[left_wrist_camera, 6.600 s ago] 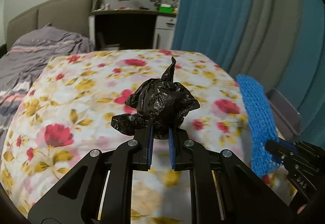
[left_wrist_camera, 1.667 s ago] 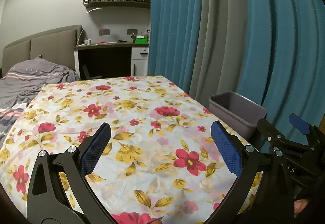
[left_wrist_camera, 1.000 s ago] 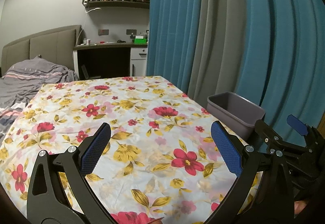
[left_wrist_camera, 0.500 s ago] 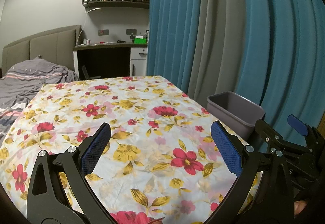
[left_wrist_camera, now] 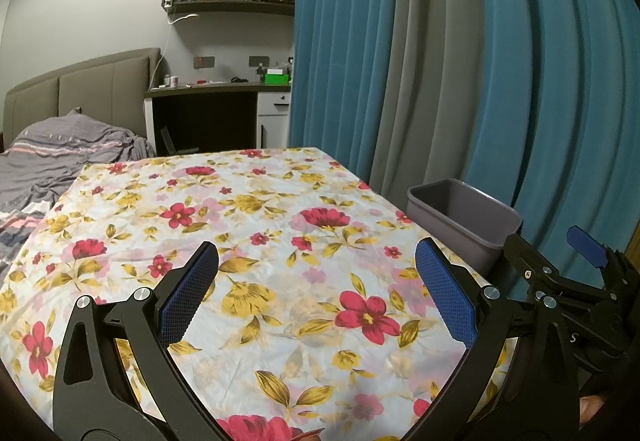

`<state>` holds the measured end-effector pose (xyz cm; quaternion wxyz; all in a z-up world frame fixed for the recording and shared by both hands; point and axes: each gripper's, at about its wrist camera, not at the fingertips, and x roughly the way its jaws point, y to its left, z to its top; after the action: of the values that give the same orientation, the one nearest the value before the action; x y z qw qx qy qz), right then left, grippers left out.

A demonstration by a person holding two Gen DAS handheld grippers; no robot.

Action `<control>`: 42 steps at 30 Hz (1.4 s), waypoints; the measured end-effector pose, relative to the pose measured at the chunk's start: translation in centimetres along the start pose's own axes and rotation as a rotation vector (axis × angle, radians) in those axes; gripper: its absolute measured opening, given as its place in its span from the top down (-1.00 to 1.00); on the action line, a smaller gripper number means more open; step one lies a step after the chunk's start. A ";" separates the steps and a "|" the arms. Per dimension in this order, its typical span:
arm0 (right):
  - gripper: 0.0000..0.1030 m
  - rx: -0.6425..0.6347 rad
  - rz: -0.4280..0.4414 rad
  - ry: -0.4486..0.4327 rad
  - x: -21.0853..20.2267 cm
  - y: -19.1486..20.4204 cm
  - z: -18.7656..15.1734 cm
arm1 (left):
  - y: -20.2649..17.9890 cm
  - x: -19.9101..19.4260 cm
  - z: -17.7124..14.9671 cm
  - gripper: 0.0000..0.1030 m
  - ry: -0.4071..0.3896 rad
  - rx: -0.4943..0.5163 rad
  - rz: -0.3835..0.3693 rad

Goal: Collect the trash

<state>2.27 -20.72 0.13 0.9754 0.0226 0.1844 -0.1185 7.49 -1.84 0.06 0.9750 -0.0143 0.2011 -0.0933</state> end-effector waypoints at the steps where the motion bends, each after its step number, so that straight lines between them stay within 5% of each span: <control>1: -0.89 0.000 0.001 0.000 0.0 0.0 0.0 | 0.0 0.0 0.0 -0.89 0.000 0.000 -0.001; 42: -0.89 0.002 0.002 0.000 0.0 0.0 -0.1 | -0.3 0.0 0.2 -0.89 -0.004 0.010 0.005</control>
<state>2.22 -20.67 0.07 0.9755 0.0236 0.1841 -0.1178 7.55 -2.14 0.24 0.9756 -0.0092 0.1990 -0.0918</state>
